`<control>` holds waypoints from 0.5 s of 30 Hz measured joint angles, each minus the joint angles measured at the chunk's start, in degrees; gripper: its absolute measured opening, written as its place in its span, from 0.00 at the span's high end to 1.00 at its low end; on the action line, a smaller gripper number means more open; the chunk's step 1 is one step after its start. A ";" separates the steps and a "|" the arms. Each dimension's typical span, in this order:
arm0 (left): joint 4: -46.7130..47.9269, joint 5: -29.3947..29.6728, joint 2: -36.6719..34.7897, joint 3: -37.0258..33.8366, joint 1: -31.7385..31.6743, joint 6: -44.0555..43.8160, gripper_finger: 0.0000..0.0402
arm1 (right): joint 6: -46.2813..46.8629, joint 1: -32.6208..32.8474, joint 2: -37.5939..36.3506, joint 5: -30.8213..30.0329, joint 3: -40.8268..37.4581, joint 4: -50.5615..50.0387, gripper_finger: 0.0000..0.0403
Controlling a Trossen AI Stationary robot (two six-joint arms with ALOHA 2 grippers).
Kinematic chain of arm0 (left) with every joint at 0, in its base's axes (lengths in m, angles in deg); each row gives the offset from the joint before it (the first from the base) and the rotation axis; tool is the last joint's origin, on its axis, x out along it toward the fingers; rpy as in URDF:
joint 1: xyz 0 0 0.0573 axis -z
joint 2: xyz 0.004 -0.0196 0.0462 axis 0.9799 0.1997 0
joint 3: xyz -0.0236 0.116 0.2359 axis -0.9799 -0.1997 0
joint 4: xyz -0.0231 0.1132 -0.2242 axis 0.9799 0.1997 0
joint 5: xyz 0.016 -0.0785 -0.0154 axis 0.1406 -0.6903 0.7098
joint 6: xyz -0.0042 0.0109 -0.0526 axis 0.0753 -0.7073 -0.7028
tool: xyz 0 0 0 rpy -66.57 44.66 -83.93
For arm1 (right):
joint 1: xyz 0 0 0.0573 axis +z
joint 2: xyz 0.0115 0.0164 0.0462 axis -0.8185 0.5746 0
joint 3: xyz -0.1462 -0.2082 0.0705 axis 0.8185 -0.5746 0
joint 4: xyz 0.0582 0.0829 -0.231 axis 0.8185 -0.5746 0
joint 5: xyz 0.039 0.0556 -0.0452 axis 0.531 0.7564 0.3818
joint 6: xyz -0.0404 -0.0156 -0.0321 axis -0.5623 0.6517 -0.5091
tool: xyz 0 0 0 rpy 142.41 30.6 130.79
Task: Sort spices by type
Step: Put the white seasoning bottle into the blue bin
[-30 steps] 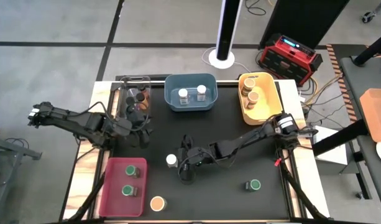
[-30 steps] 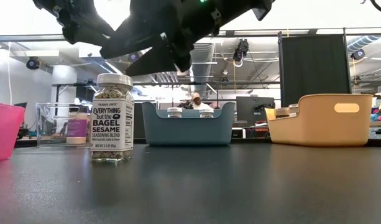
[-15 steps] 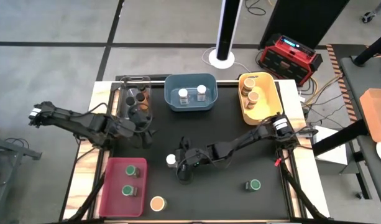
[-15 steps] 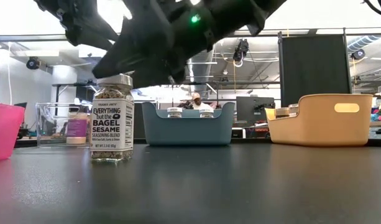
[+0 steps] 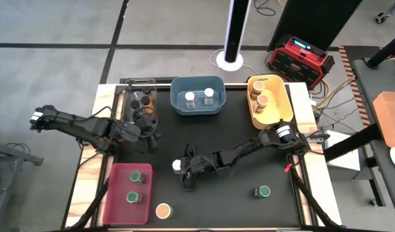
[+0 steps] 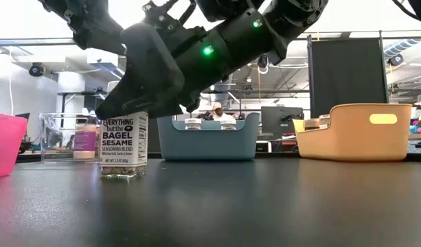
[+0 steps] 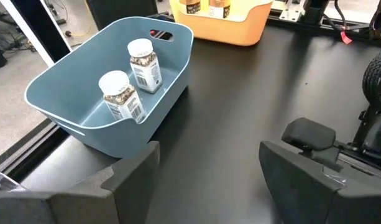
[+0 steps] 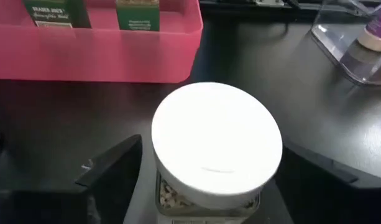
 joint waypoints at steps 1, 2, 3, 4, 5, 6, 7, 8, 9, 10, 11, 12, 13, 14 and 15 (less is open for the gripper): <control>0.00 0.00 0.00 0.00 0.00 0.02 0.35 | -0.15 0.00 0.00 0.02 0.00 0.23 0.22; 0.00 0.00 0.00 0.00 0.00 0.10 0.35 | -0.37 -0.08 0.00 0.00 0.02 0.25 0.25; -0.01 0.00 0.00 0.00 0.00 0.12 0.35 | -0.54 -0.11 0.00 0.02 0.10 0.28 0.28; -0.02 0.00 0.00 0.00 0.00 0.13 0.35 | -0.57 -0.17 0.00 0.03 0.13 0.30 0.31; -0.02 0.00 0.00 0.00 0.00 0.13 0.35 | -0.59 -0.22 0.00 0.02 0.13 0.22 0.35; -0.02 0.00 0.00 0.00 0.00 0.13 0.35 | -0.59 -0.29 0.00 0.04 0.13 0.19 0.39; -0.02 0.00 0.00 0.00 0.00 0.13 0.35 | -0.66 -0.33 0.00 0.11 0.13 0.17 0.43; -0.02 0.00 0.00 0.00 0.00 0.13 0.35 | -0.72 -0.33 0.00 0.07 0.13 0.19 0.48; -0.02 0.00 0.00 0.00 0.00 0.13 0.35 | -0.97 -0.33 0.00 0.08 0.13 0.20 0.51; -0.02 0.00 0.00 0.00 0.00 0.15 0.35 | -1.27 -0.33 0.00 0.05 0.13 0.23 0.53; -0.02 0.00 0.00 0.00 0.00 0.18 0.35 | -1.48 -0.33 0.00 0.04 0.13 0.24 0.53; -0.02 0.00 0.00 0.00 0.00 0.18 0.35 | -1.60 -0.33 0.00 0.04 0.13 0.25 0.53; -0.02 0.00 0.00 0.00 0.00 0.18 0.35 | -1.61 -0.33 -0.06 0.02 0.13 0.21 0.53; -0.02 0.02 0.00 0.00 0.00 0.21 0.35 | -1.61 -0.33 -0.25 0.07 0.13 0.00 0.53; -0.02 0.02 0.00 0.00 0.00 0.46 0.35 | -1.61 -0.33 -0.59 0.07 0.13 -0.53 0.53</control>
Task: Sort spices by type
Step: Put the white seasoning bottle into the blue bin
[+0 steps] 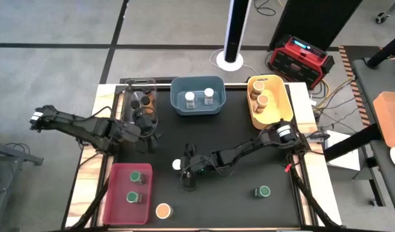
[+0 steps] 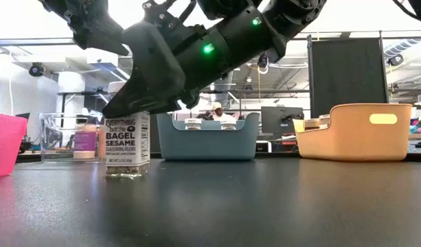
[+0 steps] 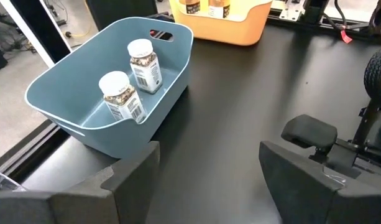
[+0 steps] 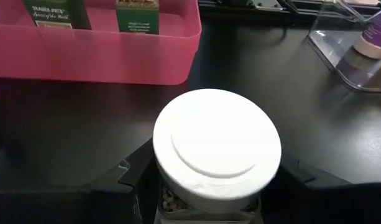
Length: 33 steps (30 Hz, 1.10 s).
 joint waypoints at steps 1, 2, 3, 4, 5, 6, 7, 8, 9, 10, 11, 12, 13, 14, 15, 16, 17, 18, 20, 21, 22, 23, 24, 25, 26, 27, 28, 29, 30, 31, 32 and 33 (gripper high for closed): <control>0.00 0.10 -0.13 0.00 0.00 0.48 0.35 | -0.04 0.00 -0.41 0.00 -0.04 -0.51 0.53; 0.02 0.50 -0.26 0.02 0.00 1.13 0.35 | -0.03 0.00 -1.14 0.02 -0.04 -0.92 0.53; 0.26 1.11 -0.47 0.27 0.00 1.75 0.35 | -0.02 -0.10 -2.31 0.15 -0.07 -2.04 0.53; 0.31 1.39 -0.68 0.74 0.00 2.31 0.35 | -0.04 -0.20 -3.60 0.15 -0.09 -3.21 0.53; 0.11 1.48 -0.96 1.33 -0.01 3.02 0.35 | -0.04 -0.45 -5.33 0.21 -0.08 -4.30 0.53; 0.03 1.51 -1.27 1.94 -0.01 3.82 0.35 | -0.19 -0.78 -7.24 0.41 -0.03 -5.86 0.53; 0.10 1.54 -1.43 2.59 0.00 4.56 0.35 | -0.82 -1.28 -9.02 0.60 0.08 -7.22 0.53; 0.03 1.59 -1.60 3.30 0.00 5.30 0.35 | -1.69 -1.88 -11.08 1.10 0.15 -8.27 0.53; -0.15 1.57 -1.72 3.84 0.00 6.15 0.35 | -2.95 -2.54 -12.78 1.78 0.15 -9.49 0.53; -0.04 1.58 -1.81 4.23 0.00 6.83 0.35 | -4.12 -3.25 -14.41 1.88 0.15 -10.27 0.53; 0.05 1.62 -1.92 4.71 0.00 7.47 0.35 | -5.32 -4.04 -16.19 2.09 0.15 -11.11 0.53; -0.15 1.71 -2.00 5.02 0.00 8.06 0.35 | -6.52 -5.00 -17.60 2.77 0.13 -11.96 0.53; -0.13 1.86 -2.08 5.27 0.00 8.46 0.35 | -7.59 -6.06 -19.25 3.74 0.13 -12.55 0.53; -0.14 2.14 -2.19 5.38 0.00 8.78 0.35 | -8.16 -7.23 -20.77 4.51 0.17 -13.35 0.53; 0.00 2.12 -2.25 5.40 0.00 8.90 0.35 | -8.30 -8.54 -21.92 4.61 0.35 -14.01 0.53; 0.02 2.14 -2.29 5.38 0.00 8.96 0.35 | -8.15 -10.06 -23.19 4.62 0.54 -14.14 0.53; 0.02 2.16 -2.31 5.36 0.00 9.00 0.35 | -7.62 -11.61 -24.13 4.56 0.63 -14.40 0.53; 0.17 2.31 -2.33 5.25 0.00 8.98 0.35 | -6.80 -13.25 -24.73 4.28 0.63 -14.57 0.53; 0.82 2.75 -2.32 5.17 0.00 8.93 0.35 | -4.90 -16.62 -25.46 4.24 0.63 -14.77 0.53; 1.00 2.81 -2.20 5.10 0.00 8.89 0.35 | -3.62 -18.25 -25.50 4.04 0.63 -14.88 0.53; 0.87 2.90 -2.14 5.04 0.00 8.89 0.35 | -2.07 -19.89 -25.51 3.98 0.63 -15.05 0.53; 0.88 2.91 -2.14 4.97 0.00 8.92 0.35 | -0.27 -21.40 -25.42 3.58 0.58 -15.24 0.53; 1.02 2.93 -2.14 4.92 0.00 8.94 0.35 | 1.65 -22.78 -25.09 2.06 0.57 -15.20 0.53; 0.89 2.93 -2.12 4.92 0.00 8.94 0.35 | 4.04 -23.90 -24.92 -0.30 0.57 -15.20 0.53; 0.88 2.93 -2.12 4.92 0.00 8.94 0.35 | 6.67 -24.96 -24.76 -3.41 0.57 -15.96 0.53; 0.98 2.93 -2.13 4.90 0.00 8.94 0.35 | 8.78 -25.71 -24.59 -6.61 0.57 -17.21 0.53; 1.01 2.93 -2.15 4.90 0.00 8.95 0.35 | 11.17 -26.20 -24.54 -10.22 0.57 -18.65 0.53; 1.21 2.92 -2.17 4.90 0.00 8.94 0.35 | 13.84 -26.44 -24.51 -13.89 0.57 -20.36 0.53; 1.47 2.94 -2.23 4.90 0.00 8.96 0.35 | 16.11 -26.48 -24.51 -17.35 0.54 -21.98 0.53; 1.53 2.93 -2.28 4.90 0.00 8.96 0.35 | 17.64 -26.40 -24.51 -19.97 0.52 -23.14 0.53; 1.60 2.93 -2.29 4.90 0.00 9.05 0.35 | 19.10 -26.13 -24.51 -21.80 0.52 -23.88 0.53; 1.76 2.95 -2.29 4.90 0.00 9.27 0.35 | 20.04 -25.81 -24.49 -22.77 0.52 -24.60 0.53</control>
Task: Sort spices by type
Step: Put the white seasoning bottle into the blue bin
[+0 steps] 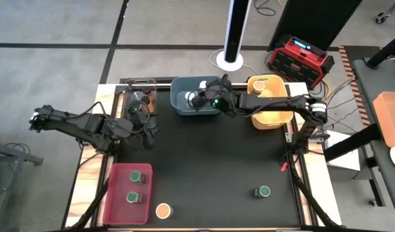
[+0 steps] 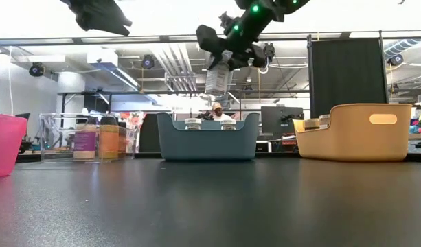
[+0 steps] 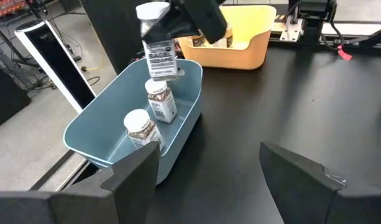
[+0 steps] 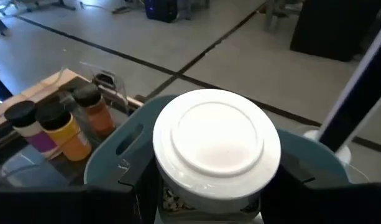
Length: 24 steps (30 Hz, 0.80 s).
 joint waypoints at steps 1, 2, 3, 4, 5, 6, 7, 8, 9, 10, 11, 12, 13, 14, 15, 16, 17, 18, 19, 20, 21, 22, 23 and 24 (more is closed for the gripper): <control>0.03 0.00 0.00 0.00 0.00 0.33 0.35 | 0.44 0.32 0.42 -0.62 0.00 -0.19 0.53; -0.05 0.00 0.00 0.00 0.00 0.65 0.35 | 1.21 0.58 0.85 -1.00 0.00 0.10 0.53; -0.07 0.04 0.00 0.00 0.00 0.98 0.35 | 1.74 0.81 1.39 -1.01 0.00 0.18 0.53; -0.18 0.08 0.00 0.00 0.00 1.14 0.35 | 2.18 1.07 2.11 -1.05 -0.05 0.09 0.53; -0.37 0.10 0.00 -0.01 0.00 1.23 0.35 | 2.66 1.31 2.84 -1.20 -0.07 0.11 0.53; -0.39 0.11 0.00 -0.01 0.00 1.25 0.35 | 3.26 1.40 3.35 -1.29 -0.07 -0.03 0.53; -0.31 0.11 0.00 -0.02 0.00 1.26 0.35 | 3.77 1.59 4.05 -1.71 -0.09 -0.33 0.53; -0.31 0.11 0.00 -0.02 0.00 1.26 0.35 | 4.08 1.79 4.67 -2.81 -0.09 -0.38 0.53; -0.32 0.11 0.00 -0.02 0.00 1.26 0.35 | 4.21 1.87 5.20 -3.95 -0.09 -0.33 0.53; -0.24 0.11 0.00 -0.02 0.00 1.28 0.35 | 4.66 1.89 5.69 -4.78 -0.09 -0.45 0.53; -0.26 0.11 0.00 -0.02 0.00 1.27 0.35 | 5.55 1.89 6.23 -5.49 -0.09 -0.44 0.53; -0.26 0.11 0.00 -0.02 0.00 1.26 0.35 | 6.29 1.88 6.73 -5.67 -0.09 -0.26 0.53; -0.18 0.11 0.00 -0.03 0.00 1.26 0.35 | 6.77 1.88 7.24 -5.84 -0.09 0.04 0.53; -0.16 0.11 0.00 -0.04 0.00 1.26 0.35 | 7.06 1.86 7.64 -5.88 -0.09 0.04 0.53; -0.11 0.11 0.00 -0.04 0.00 1.26 0.35 | 7.10 1.86 8.21 -6.05 -0.09 0.26 0.53; -0.05 0.11 0.00 -0.04 0.00 1.26 0.35 | 7.12 1.86 8.67 -6.26 -0.09 0.92 0.53; -0.03 0.11 0.00 -0.04 0.00 1.26 0.35 | 7.15 1.86 8.97 -6.30 -0.09 1.28 0.53; 0.01 0.11 0.04 -0.04 0.00 1.26 0.35 | 7.16 1.86 9.45 -6.83 -0.09 1.45 0.53; 0.03 0.11 0.04 -0.04 0.00 1.26 0.35 | 7.08 1.86 9.78 -7.72 -0.09 1.81 0.53; 0.08 0.11 0.04 -0.04 0.00 1.26 0.35 | 7.09 1.86 9.96 -7.96 -0.09 1.92 0.53; 0.10 0.11 0.04 -0.04 0.00 1.26 0.35 | 7.06 1.86 10.26 -8.46 -0.09 2.00 0.53; 0.08 0.13 0.04 -0.06 0.00 1.24 0.35 | 6.99 1.86 10.47 -9.03 -0.09 2.46 0.53; 0.10 0.11 0.04 -0.04 0.00 1.26 0.35 | 7.00 1.86 10.57 -9.01 -0.09 2.95 0.53; 0.13 0.11 0.04 -0.07 0.00 1.34 0.35 | 7.00 1.86 10.80 -9.18 -0.09 3.44 0.53</control>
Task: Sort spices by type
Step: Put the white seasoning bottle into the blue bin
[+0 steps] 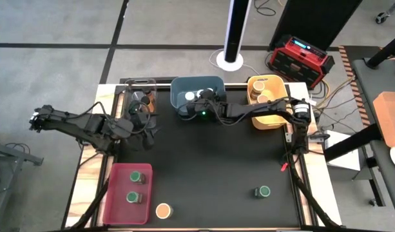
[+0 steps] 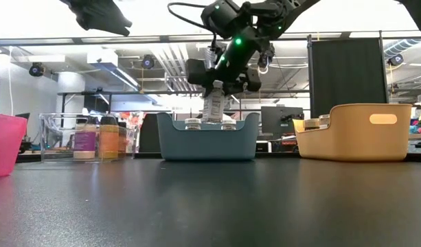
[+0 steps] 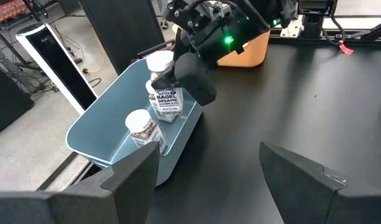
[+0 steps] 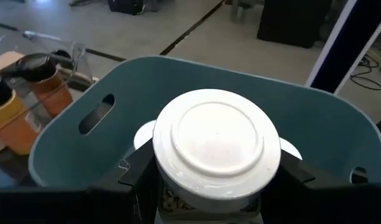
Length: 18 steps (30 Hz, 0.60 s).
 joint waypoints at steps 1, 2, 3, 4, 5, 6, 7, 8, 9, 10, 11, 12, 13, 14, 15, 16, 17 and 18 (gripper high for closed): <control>-0.02 0.00 0.00 0.00 0.00 0.05 0.35 | -0.04 0.00 0.31 -0.73 0.00 0.66 0.53; -0.02 0.00 -0.02 0.00 0.00 0.15 0.35 | 0.01 -0.01 0.51 -1.58 0.00 1.07 0.53; -0.05 0.00 -0.02 0.00 0.00 0.44 0.35 | 0.15 -0.02 0.60 -2.09 0.00 0.92 0.53; -0.10 0.00 -0.02 0.00 0.00 0.57 0.35 | 0.58 -0.02 0.63 -2.52 -0.04 0.66 0.53; -0.11 0.00 -0.06 0.00 0.00 0.62 0.35 | 1.31 -0.02 0.63 -2.67 -0.09 0.69 0.53; -0.09 0.00 -0.07 0.00 0.00 0.64 0.35 | 2.26 -0.02 0.63 -2.67 -0.11 0.87 0.53; -0.11 0.00 -0.09 0.00 0.00 0.64 0.35 | 2.88 -0.02 0.63 -2.74 -0.13 0.94 0.53; -0.13 0.00 -0.11 0.00 0.00 0.64 0.35 | 3.51 -0.02 0.63 -2.78 -0.15 0.88 0.53; -0.13 0.00 -0.11 0.00 0.00 0.67 0.35 | 3.98 -0.02 0.63 -2.77 -0.15 0.84 0.53; -0.13 0.00 -0.11 0.00 0.00 0.67 0.35 | 4.87 -0.02 0.63 -2.75 -0.20 0.84 0.53; -0.13 0.00 -0.11 0.00 0.00 0.67 0.35 | 5.47 -0.02 0.73 -2.77 -0.20 0.84 0.53; -0.13 -0.01 -0.12 0.00 0.00 0.67 0.35 | 5.94 -0.04 0.78 -2.76 -0.20 0.88 0.53; -0.13 -0.02 -0.13 0.00 0.00 0.67 0.35 | 6.07 -0.08 0.85 -2.79 -0.20 0.87 0.53; -0.13 -0.02 -0.13 0.00 0.00 0.67 0.35 | 6.13 -0.11 1.00 -2.84 -0.20 0.89 0.53; -0.13 -0.04 -0.13 0.00 0.00 0.68 0.35 | 6.39 -0.11 1.24 -2.96 -0.20 0.92 0.53; -0.13 -0.04 -0.13 0.00 0.00 0.69 0.35 | 6.51 -0.13 1.39 -3.30 -0.20 0.88 0.53; -0.13 -0.04 -0.13 0.00 0.00 0.69 0.35 | 6.51 -0.13 1.62 -3.90 -0.22 0.82 0.53; -0.14 -0.04 -0.13 0.00 0.00 0.69 0.35 | 6.51 -0.13 1.85 -4.27 -0.22 0.82 0.53</control>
